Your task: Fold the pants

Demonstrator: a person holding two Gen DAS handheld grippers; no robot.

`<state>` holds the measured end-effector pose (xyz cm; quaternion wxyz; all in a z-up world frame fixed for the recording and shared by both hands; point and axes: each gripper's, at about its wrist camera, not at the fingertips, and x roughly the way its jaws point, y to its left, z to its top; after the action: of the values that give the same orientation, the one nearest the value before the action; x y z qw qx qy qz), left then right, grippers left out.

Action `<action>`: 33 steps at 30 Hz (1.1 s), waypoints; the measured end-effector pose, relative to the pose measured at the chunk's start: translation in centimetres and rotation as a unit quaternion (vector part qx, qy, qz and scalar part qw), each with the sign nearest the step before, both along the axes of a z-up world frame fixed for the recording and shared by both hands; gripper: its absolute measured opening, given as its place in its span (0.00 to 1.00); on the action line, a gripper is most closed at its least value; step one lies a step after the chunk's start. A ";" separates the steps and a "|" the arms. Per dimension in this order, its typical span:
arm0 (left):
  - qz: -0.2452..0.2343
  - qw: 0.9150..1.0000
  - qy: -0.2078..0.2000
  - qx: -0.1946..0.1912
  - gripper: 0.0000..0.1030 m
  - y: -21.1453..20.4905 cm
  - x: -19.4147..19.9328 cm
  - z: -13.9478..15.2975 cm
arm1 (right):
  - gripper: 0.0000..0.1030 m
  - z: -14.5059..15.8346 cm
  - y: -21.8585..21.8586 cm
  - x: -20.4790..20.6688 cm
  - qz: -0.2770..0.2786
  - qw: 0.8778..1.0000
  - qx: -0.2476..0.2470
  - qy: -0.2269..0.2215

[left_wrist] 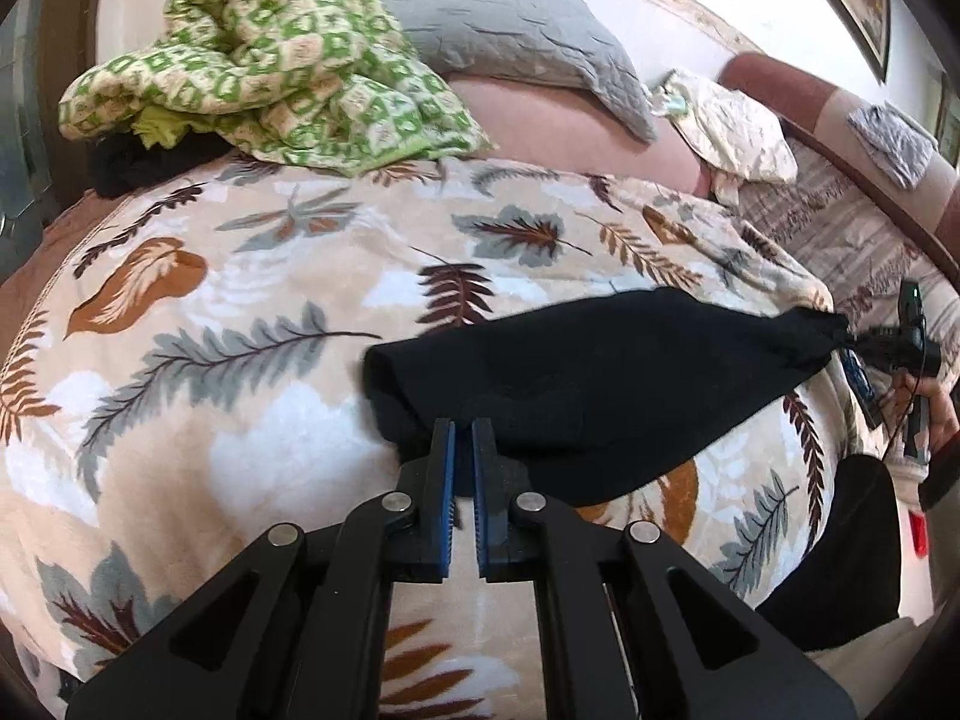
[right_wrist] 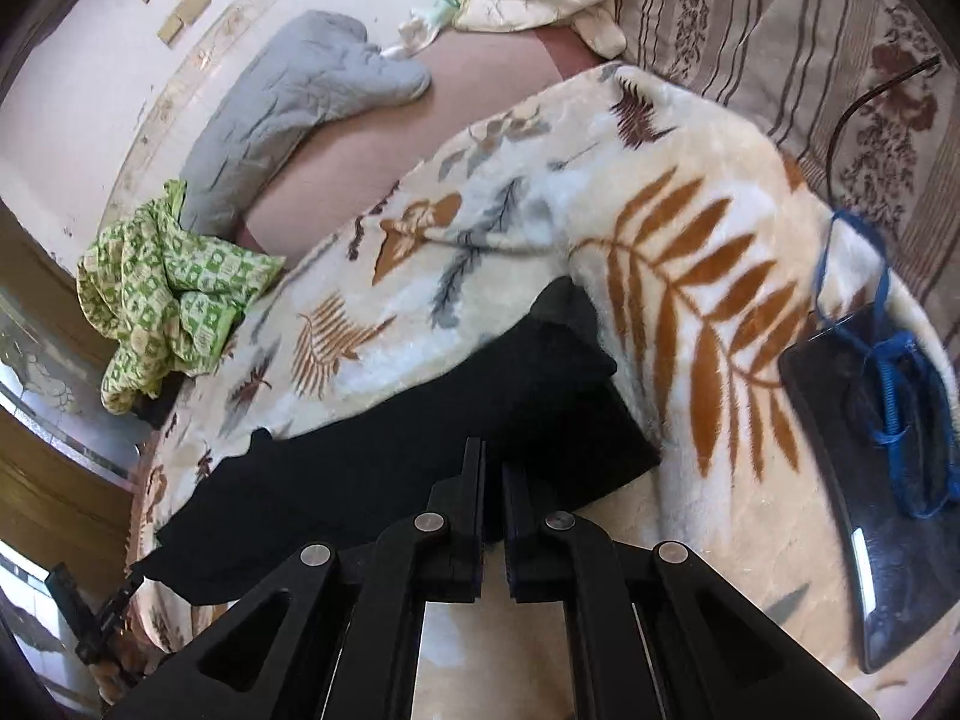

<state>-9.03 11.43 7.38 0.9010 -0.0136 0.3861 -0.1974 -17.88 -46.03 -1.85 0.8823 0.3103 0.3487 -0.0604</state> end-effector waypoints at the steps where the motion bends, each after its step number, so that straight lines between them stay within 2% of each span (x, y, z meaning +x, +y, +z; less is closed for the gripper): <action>1: 0.006 1.000 0.004 -0.003 0.03 0.4 0.2 -0.2 | 0.03 -0.5 -0.2 0.2 -0.006 1.000 0.006 0.005; 4: 0.020 1.000 0.016 0.006 0.03 0.8 0.7 -1.0 | 0.03 -1.0 -0.5 0.9 -0.012 1.000 0.014 0.019; 5: 0.018 1.000 0.019 0.001 0.03 0.9 0.6 -1.1 | 0.04 -1.5 -0.5 1.2 -0.009 0.999 0.007 0.039; 6: 0.018 1.000 0.023 -0.007 0.03 1.0 0.4 -1.0 | 0.11 -2.4 -0.1 1.8 -0.007 0.997 -0.006 0.073; 7: 0.018 0.999 0.027 -0.014 0.04 1.1 0.2 -0.8 | 0.15 -2.3 0.0 1.6 -0.011 0.996 -0.017 0.085; 8: 0.017 0.999 0.030 -0.021 0.11 1.2 0.0 -0.7 | 0.22 -1.8 0.5 1.2 -0.013 0.996 -0.029 0.082; 9: 0.016 0.999 0.032 -0.026 0.28 1.3 -0.3 -0.5 | 0.40 -1.2 1.0 0.8 -0.015 0.996 -0.042 0.076; 10: 0.016 0.999 0.032 -0.028 0.43 1.4 -0.5 -0.3 | 0.50 -0.2 1.9 0.1 -0.017 0.996 -0.062 0.061; 11: 0.019 0.999 0.031 -0.033 0.69 1.5 -0.8 -0.2 | 0.62 0.5 2.6 -0.2 -0.013 0.996 -0.072 0.051; 12: 0.019 0.998 0.032 -0.046 0.74 1.5 -1.0 0.0 | 0.62 1.4 3.9 -0.4 0.008 0.996 -0.084 0.034; 14: 0.012 0.997 0.036 -0.064 0.74 1.5 -1.2 0.3 | 0.62 2.7 6.7 -0.2 0.064 0.993 -0.095 0.013; 17: -0.004 0.997 0.041 -0.071 0.75 0.4 -1.3 0.5 | 0.63 3.7 12.4 0.9 0.158 0.980 -0.118 -0.021; 19: -0.011 0.995 0.057 -0.076 0.75 -0.6 -1.0 0.2 | 0.64 3.6 17.1 2.2 0.231 0.962 -0.141 -0.037; 21: -0.015 0.994 0.069 -0.084 0.76 -1.6 -0.7 0.0 | 0.64 2.8 21.5 3.2 0.281 0.942 -0.177 -0.040; 25: -0.009 0.992 0.087 -0.087 0.76 -3.2 -0.1 -0.6 | 0.63 1.0 27.3 4.5 0.328 0.913 -0.239 -0.048; 27: -0.009 0.992 0.089 -0.085 0.76 -3.8 0.2 -0.9 | 0.63 0.4 28.6 4.8 0.339 0.904 -0.256 -0.055; 29: -0.007 0.992 0.096 -0.084 0.76 -4.3 0.7 -1.4 | 0.63 -0.5 29.8 5.5 0.352 0.889 -0.289 -0.047; 31: -0.006 0.991 0.102 -0.085 0.73 -4.7 1.3 -1.9 | 0.61 -1.2 30.2 6.3 0.347 0.882 -0.316 -0.041; 32: 0.002 0.991 0.102 -0.083 0.63 -4.8 1.6 -2.1 | 0.55 -1.2 29.8 6.7 0.342 0.885 -0.314 -0.042; 33: 0.009 0.991 0.104 -0.084 0.48 -4.8 1.9 -2.1 | 0.41 -1.2 29.5 7.1 0.339 0.890 -0.302 -0.041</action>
<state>-7.13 6.62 5.23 0.8531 -0.1133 0.4600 -0.2185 -10.83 -16.50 -3.05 0.9138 -0.1065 0.3611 0.1525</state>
